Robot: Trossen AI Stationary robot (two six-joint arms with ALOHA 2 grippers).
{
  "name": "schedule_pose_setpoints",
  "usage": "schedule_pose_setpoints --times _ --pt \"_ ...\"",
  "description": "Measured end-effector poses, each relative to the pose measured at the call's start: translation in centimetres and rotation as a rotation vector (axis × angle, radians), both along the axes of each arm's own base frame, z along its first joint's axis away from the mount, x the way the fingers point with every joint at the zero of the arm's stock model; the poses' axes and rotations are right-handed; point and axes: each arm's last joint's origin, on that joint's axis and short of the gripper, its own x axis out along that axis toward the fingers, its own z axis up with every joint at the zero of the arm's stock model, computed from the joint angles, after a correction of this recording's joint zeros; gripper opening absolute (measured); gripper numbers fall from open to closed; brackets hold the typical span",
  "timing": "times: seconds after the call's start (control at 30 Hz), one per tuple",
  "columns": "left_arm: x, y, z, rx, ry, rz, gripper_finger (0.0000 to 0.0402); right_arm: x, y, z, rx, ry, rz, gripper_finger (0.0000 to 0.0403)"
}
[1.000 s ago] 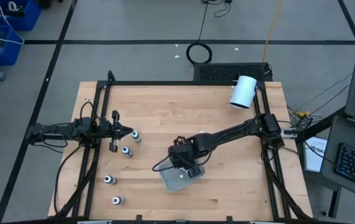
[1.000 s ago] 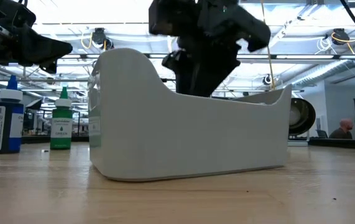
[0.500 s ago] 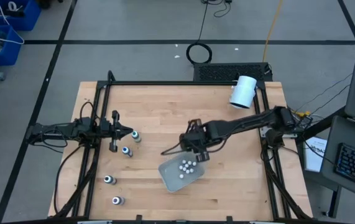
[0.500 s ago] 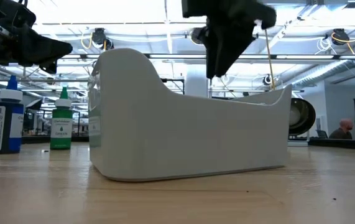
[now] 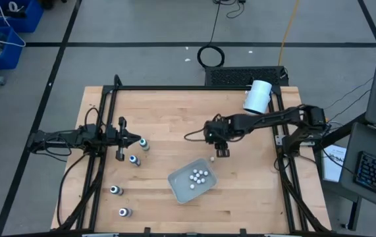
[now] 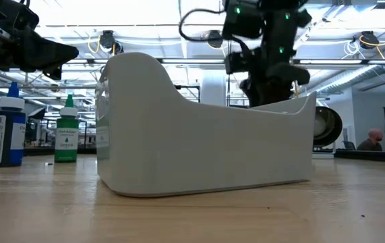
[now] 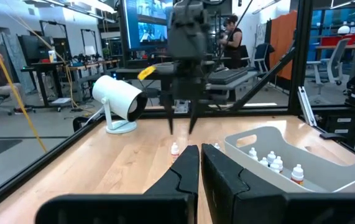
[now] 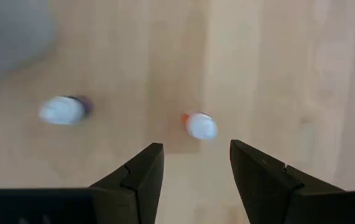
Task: Pick & Place food coloring
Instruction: Put the small orange food coloring bottle in the gray bin
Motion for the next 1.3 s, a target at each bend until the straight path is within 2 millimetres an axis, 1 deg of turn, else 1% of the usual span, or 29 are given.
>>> schedule_pose_setpoints --times 0.13,0.27,0.37,0.5,0.83,1.17,1.3 --pt "0.0 0.0 0.0 0.0 0.0 0.0 0.0026 -0.4 -1.1 -1.1 0.019 -0.025 -0.016 0.0173" --pt "0.0 0.0 0.0 0.0 0.0 0.0 0.0026 -0.4 -1.7 -2.1 0.055 -0.073 0.002 0.0175" --pt "0.0 0.0 0.0 0.0 0.0 0.0 0.0026 -0.4 -2.1 -2.2 0.054 -0.071 -0.007 0.0175" --pt "0.0 0.0 0.0 0.0 0.0 0.0 0.0026 -0.4 -2.0 -2.2 0.059 -0.074 -0.003 0.0172" --pt "0.0 0.0 0.0 0.0 0.0 0.0 0.0026 0.1 -2.1 -2.8 0.068 -0.087 0.008 0.0175" --pt "0.0 0.0 0.0 0.0 0.0 0.0 0.0026 0.1 -2.1 -2.8 0.074 -0.087 -0.01 0.0173" --pt "0.0 0.0 0.0 0.0 0.0 0.0 0.0026 -0.2 -2.0 -3.3 0.076 -0.074 -0.013 0.0172"
